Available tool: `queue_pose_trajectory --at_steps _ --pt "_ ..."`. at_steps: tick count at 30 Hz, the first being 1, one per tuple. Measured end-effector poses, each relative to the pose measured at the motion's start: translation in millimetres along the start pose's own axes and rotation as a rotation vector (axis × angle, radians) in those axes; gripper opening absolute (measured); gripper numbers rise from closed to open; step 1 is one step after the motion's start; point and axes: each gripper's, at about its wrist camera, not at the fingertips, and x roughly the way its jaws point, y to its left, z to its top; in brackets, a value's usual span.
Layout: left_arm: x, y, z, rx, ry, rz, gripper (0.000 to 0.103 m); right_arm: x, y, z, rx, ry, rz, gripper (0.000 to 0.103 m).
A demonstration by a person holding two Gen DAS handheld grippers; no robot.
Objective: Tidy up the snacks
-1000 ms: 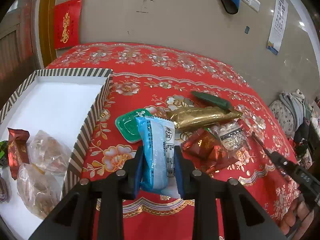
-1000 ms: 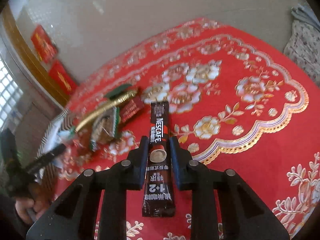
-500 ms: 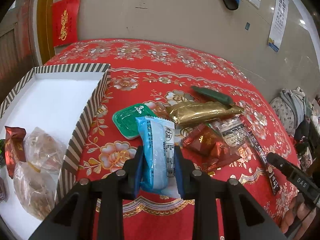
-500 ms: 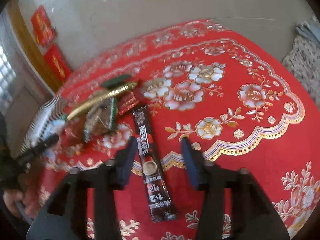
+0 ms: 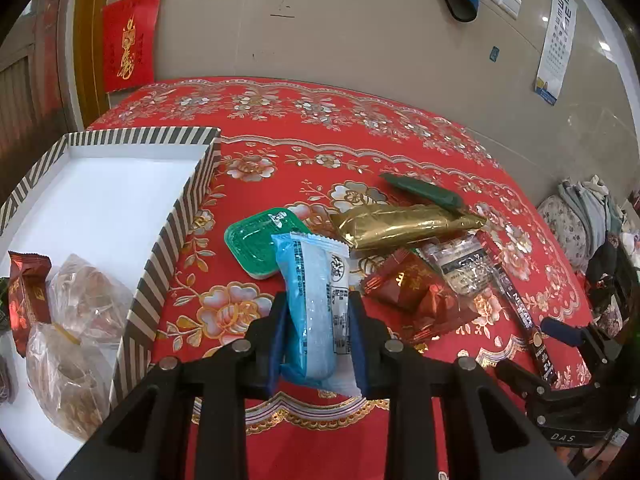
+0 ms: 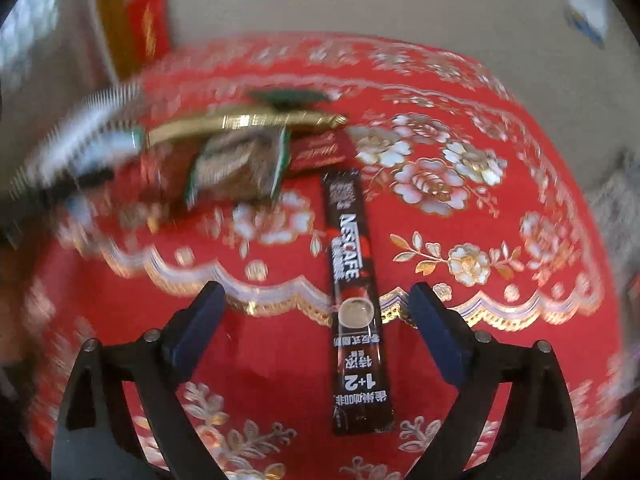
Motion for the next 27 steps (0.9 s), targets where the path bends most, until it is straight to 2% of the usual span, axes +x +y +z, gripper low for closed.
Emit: queue_pose_trajectory --at_steps 3,6,18,20,21,22,23,26,27 --pt "0.6 1.7 0.1 -0.004 0.005 -0.002 0.030 0.8 -7.6 0.8 0.044 0.013 0.031 0.101" --pt "1.4 2.5 0.2 -0.008 0.010 -0.003 0.031 3.4 -5.8 0.3 0.030 0.015 0.009 0.102" --pt "2.8 3.2 0.0 -0.011 0.017 -0.017 0.031 0.9 -5.7 -2.8 0.007 0.005 0.022 0.101" --pt "2.8 3.2 0.0 -0.011 0.017 -0.017 0.031 -1.9 -5.5 -4.1 -0.001 -0.012 0.030 0.091" --pt "2.7 3.1 0.0 -0.011 0.017 -0.017 0.031 -3.5 -5.2 -4.3 -0.006 -0.022 0.031 0.071" --pt "3.0 3.0 -0.1 -0.012 0.019 -0.016 0.031 -7.4 -4.1 -4.4 -0.024 -0.040 0.044 0.056" --pt "2.7 3.4 0.0 -0.013 0.020 -0.016 0.031 -8.4 -3.6 -3.7 -0.033 -0.040 0.051 0.052" --pt "2.4 3.5 0.2 -0.014 0.020 -0.016 0.031 -8.0 -3.7 -0.6 -0.033 -0.016 0.047 0.049" --pt "2.5 3.5 0.3 -0.014 0.020 -0.014 0.031 -7.7 -3.8 0.5 -0.031 -0.010 0.042 0.043"
